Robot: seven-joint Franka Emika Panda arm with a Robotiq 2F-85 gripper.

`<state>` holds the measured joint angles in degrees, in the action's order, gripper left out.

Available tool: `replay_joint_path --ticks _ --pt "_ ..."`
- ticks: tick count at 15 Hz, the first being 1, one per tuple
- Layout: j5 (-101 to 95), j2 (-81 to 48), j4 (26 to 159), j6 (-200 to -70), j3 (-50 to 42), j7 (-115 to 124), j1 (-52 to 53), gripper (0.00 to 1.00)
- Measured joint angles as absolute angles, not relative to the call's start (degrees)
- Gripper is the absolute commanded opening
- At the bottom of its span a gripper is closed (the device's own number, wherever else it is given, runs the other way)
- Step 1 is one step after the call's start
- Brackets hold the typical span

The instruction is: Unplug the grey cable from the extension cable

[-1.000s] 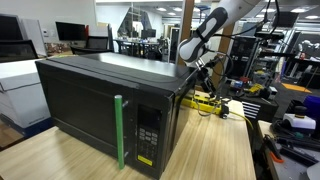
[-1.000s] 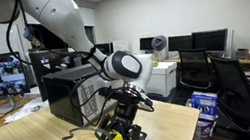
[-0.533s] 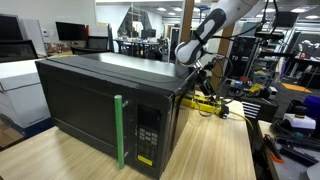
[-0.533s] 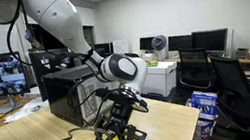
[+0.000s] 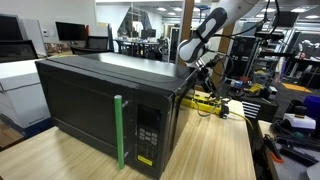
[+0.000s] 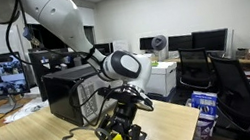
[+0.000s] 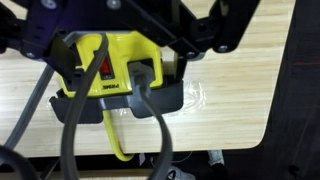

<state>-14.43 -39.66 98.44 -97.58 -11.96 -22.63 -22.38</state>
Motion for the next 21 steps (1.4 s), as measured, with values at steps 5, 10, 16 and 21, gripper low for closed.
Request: replay_joint_path --ticks 5,10,16,21 --pt "-15.0 -39.9 98.5 -97.4 -12.6 -22.8 -22.9 1.00" --pt "-16.5 -40.6 98.5 -97.3 -12.2 -23.3 -22.9 1.00" --pt "-16.7 -41.0 98.5 -97.0 -11.5 -23.6 -22.8 1.00" --pt "-17.0 -41.2 98.5 -96.2 -11.6 -24.4 -23.0 0.67"
